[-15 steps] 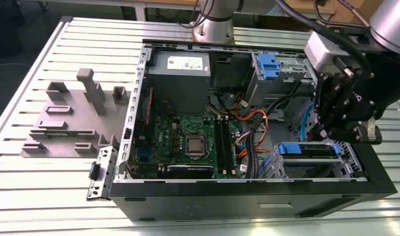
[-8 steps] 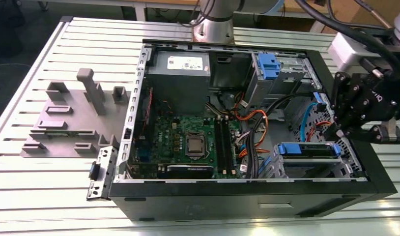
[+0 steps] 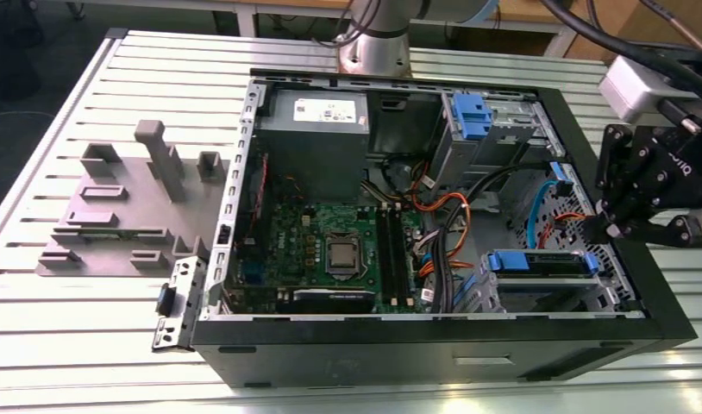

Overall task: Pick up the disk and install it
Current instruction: 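Insert the first disk wire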

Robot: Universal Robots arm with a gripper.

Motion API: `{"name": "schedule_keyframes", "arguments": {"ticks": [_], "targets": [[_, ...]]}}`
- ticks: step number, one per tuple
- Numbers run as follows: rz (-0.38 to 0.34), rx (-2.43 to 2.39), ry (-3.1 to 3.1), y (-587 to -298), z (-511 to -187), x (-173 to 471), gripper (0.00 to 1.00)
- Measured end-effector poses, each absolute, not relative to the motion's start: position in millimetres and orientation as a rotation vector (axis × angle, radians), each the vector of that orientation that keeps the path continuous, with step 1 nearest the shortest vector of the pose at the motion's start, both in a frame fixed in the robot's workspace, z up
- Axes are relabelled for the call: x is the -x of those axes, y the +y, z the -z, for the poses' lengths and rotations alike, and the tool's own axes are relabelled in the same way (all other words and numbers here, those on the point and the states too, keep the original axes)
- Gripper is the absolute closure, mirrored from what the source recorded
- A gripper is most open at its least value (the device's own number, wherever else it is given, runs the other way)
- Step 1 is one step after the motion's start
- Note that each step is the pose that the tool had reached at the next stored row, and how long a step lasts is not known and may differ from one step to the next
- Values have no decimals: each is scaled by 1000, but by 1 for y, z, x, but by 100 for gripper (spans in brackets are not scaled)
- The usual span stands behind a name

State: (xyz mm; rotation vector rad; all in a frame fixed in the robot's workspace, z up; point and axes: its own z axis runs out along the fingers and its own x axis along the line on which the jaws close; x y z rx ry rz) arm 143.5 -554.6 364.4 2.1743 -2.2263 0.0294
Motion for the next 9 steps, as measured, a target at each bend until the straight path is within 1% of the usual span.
{"name": "schedule_keyframes", "arguments": {"ticks": [6,9], "targets": [[-29,-2175,-2225,-542,-364,-145,89],[-27,-2175,-2224,-540,-364,-149,89]]}}
